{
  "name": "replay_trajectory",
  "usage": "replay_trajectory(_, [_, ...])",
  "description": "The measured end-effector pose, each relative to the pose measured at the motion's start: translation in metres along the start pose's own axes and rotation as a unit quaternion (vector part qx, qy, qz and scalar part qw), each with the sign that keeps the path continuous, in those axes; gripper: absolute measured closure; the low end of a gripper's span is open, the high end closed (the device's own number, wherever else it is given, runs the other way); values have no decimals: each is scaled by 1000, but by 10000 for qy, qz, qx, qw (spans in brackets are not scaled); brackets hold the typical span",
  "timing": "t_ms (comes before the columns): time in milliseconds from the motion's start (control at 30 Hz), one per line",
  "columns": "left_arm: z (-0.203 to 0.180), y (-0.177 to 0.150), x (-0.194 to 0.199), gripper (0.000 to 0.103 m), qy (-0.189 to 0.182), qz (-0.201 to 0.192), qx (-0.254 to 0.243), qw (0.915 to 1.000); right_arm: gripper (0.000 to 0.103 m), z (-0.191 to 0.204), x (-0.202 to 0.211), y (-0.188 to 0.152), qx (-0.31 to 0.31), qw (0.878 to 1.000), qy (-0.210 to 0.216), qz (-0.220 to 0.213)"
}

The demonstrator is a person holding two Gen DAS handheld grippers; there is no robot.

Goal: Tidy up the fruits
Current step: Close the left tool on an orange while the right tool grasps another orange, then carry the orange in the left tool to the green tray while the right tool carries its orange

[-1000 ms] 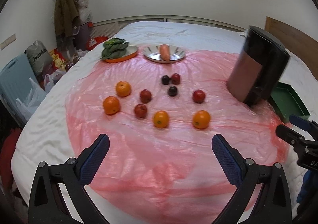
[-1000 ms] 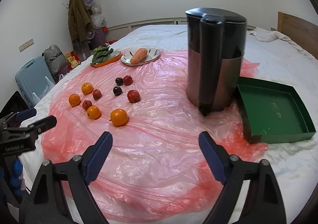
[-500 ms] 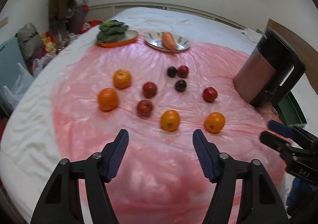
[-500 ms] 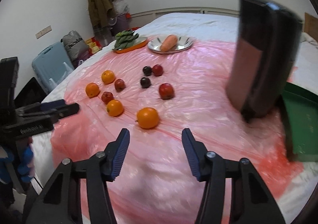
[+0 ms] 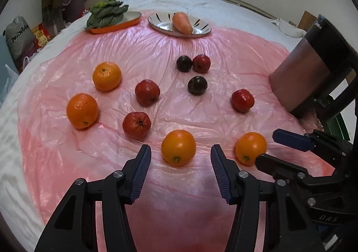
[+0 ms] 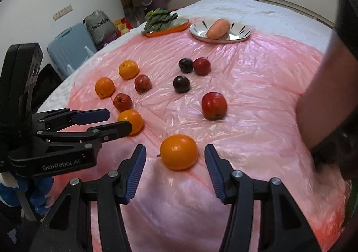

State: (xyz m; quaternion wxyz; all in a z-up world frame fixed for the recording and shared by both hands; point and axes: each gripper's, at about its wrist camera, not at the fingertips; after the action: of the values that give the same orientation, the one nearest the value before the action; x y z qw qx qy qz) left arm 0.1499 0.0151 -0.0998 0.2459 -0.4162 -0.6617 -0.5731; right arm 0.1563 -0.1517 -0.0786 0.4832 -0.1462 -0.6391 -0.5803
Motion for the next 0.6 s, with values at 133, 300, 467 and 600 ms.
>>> replay_trajectory(133, [2,2,-9,54,-3,60,51,10000,0,0,-14,4,92,9999,6,90])
replay_trajectory(300, [4,3,-18,61,-11,177,62,9998,0,3,-23,5,239,9996,11,150])
replay_trajectory(467, [3,4,-25,67,-24,298,25,9996,16,3,-32,2,271,9993,6,249])
replay_trajectory(600, [4,4,-29,71,6,356,41,9994,18,4,-34,1,338,9991,47,242])
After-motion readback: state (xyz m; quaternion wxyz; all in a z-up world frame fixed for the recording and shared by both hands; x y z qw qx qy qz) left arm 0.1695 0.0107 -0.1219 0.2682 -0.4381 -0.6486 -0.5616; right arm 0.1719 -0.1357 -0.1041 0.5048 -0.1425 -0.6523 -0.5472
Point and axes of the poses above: each gripper's, at about its wrist camera, not at the fingertips, and x roughly against the way its jaws point, z to its left, y to its top, and after that the axes turned 5 degrees about -y, right-handed
